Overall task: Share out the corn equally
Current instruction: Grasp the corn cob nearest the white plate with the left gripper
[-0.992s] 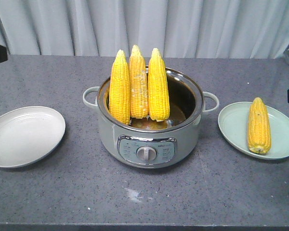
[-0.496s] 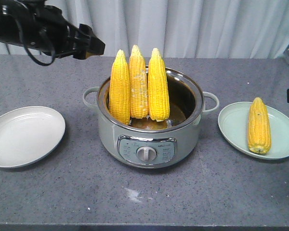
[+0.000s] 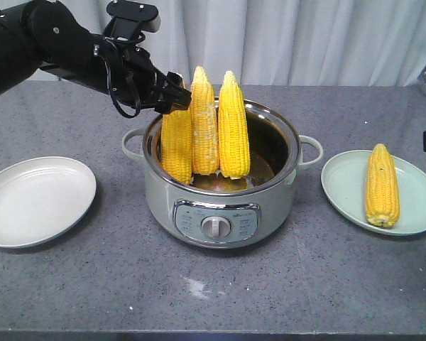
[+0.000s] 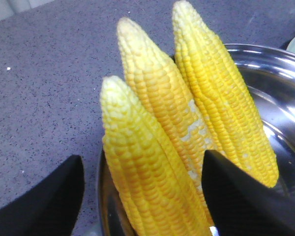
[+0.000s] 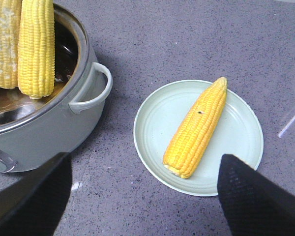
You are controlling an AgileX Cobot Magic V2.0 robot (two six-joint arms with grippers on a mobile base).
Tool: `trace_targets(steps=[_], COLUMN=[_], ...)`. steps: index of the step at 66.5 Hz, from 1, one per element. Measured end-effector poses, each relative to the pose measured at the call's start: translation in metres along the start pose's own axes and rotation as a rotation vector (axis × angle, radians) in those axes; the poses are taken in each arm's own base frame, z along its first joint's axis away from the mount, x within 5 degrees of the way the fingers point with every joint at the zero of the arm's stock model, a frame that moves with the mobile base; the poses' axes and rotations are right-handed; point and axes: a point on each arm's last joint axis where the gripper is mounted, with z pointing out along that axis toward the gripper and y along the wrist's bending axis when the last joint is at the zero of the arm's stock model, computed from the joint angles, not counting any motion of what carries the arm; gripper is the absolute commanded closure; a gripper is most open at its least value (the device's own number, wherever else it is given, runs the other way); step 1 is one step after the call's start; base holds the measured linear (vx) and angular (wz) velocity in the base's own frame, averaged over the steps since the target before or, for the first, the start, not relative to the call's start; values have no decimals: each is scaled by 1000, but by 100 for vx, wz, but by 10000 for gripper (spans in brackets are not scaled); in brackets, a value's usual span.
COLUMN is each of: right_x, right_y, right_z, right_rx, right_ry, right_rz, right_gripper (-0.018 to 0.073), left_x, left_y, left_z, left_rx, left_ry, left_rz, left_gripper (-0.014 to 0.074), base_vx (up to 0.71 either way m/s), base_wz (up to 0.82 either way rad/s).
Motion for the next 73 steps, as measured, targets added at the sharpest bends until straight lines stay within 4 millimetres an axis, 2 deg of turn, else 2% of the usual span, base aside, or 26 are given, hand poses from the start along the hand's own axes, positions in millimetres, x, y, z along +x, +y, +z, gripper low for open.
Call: trace_targets(steps=[21, 42, 51, 73], right_x=[0, 0, 0, 0], right_y=[0, 0, 0, 0], right_z=[0, 0, 0, 0], right_rx=[0, 0, 0, 0], right_ry=[0, 0, 0, 0], right_rz=[0, 0, 0, 0], right_gripper=[-17, -17, -17, -17], left_x=[-1, 6, 6, 5], left_y=[1, 5, 5, 3], left_z=[2, 19, 19, 19], left_rx=[-6, -6, -6, 0], left_ry=[-15, 17, 17, 16], left_rz=[-13, -29, -29, -32], left_gripper=[115, 131, 206, 489], base_vx=[0, 0, 0, 0], base_wz=[0, 0, 0, 0])
